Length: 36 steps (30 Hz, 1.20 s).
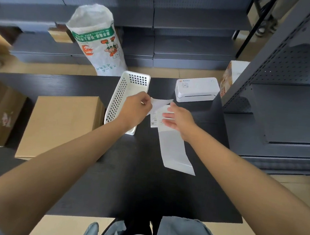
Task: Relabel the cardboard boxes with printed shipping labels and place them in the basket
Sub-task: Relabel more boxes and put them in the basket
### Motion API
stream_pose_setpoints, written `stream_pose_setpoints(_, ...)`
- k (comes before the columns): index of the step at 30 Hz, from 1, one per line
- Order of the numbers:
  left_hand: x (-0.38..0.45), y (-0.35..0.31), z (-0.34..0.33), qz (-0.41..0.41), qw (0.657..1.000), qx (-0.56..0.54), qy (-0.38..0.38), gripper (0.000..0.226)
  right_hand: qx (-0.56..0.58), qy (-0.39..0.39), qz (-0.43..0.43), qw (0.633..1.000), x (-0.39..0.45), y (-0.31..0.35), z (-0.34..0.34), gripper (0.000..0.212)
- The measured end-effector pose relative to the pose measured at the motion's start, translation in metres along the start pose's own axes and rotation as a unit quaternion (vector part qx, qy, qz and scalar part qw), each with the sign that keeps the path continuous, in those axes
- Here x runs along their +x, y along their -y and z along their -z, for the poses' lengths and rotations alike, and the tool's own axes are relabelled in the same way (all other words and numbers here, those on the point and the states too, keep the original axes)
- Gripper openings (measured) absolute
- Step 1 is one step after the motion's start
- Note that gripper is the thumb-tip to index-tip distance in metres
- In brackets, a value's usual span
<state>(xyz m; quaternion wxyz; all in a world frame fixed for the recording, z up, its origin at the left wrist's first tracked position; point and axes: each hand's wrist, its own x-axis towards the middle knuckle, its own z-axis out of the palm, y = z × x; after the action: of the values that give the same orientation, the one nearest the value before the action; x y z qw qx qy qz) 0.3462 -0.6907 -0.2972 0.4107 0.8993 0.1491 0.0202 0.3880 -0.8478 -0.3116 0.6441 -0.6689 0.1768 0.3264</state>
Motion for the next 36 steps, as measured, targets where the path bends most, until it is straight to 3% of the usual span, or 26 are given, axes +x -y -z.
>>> stream_pose_setpoints(3, -0.016, -0.003, 0.003, -0.08, 0.993, 0.085, 0.034, 0.016, 0.054, 0.026, -0.036, 0.998, -0.002, 0.016, -0.016, 0.037)
stream_pose_setpoints(8, -0.042, 0.008, 0.019, -0.126, 0.981, 0.132, 0.063, 0.024, 0.027, 0.001, 0.004, 1.0, -0.002, 0.01, -0.035, 0.019)
stream_pose_setpoints(17, -0.045, 0.088, 0.086, 0.005, 0.998, 0.001, -0.055, 0.032, 0.022, 0.011, 0.033, 0.999, -0.007, 0.003, -0.112, 0.016)
stream_pose_setpoints(21, -0.047, 0.133, 0.133, 0.102, 0.986, -0.127, -0.017, 0.039, 0.037, 0.03, 0.032, 0.998, -0.016, -0.007, -0.173, 0.012)
stream_pose_setpoints(26, -0.052, 0.185, 0.194, 0.084, 0.988, -0.123, -0.03, 0.017, -0.003, 0.044, 0.023, 0.999, -0.022, -0.017, -0.261, 0.019)
stream_pose_setpoints(30, -0.052, 0.22, 0.235, 0.096, 0.985, -0.128, -0.063, 0.02, -0.032, 0.068, 0.019, 0.997, -0.028, -0.026, -0.309, 0.015)
stream_pose_setpoints(36, -0.056, 0.251, 0.25, 0.056, 0.995, -0.083, -0.001, 0.009, -0.115, 0.068, 0.055, 0.99, -0.022, -0.042, -0.335, 0.013)
